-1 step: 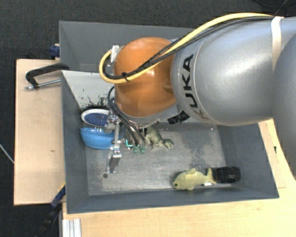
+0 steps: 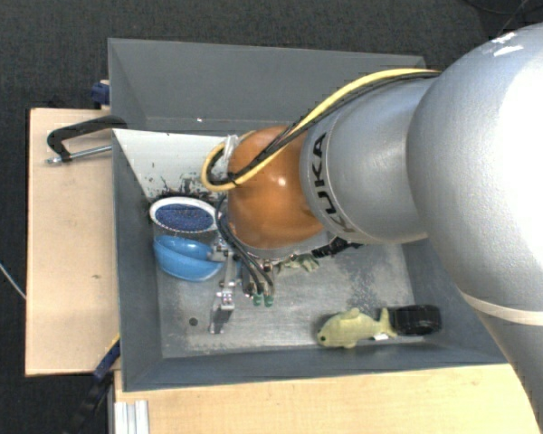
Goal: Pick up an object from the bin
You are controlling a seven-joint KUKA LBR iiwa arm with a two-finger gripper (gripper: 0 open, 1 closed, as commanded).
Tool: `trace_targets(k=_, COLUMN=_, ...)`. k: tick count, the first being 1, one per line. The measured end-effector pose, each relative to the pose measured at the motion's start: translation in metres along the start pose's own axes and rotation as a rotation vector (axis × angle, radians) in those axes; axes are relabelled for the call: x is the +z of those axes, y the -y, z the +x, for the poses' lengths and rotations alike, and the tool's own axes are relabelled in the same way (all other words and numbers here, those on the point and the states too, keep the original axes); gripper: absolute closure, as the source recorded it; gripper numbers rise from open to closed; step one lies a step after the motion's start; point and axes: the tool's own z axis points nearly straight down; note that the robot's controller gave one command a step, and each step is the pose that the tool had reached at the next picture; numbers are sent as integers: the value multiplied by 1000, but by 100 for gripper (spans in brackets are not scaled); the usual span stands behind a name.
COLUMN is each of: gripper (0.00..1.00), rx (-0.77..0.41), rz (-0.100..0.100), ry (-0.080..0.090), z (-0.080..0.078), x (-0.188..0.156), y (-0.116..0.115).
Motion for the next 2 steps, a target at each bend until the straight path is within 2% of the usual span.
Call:
trace_targets(k=1, gripper=0, rx=54, rz=-9, ry=15, z=-36, x=28, y=16)
trace_targets(k=2, gripper=100, rx=51, rz=-13, ry=22, z=-38, x=22, y=13)
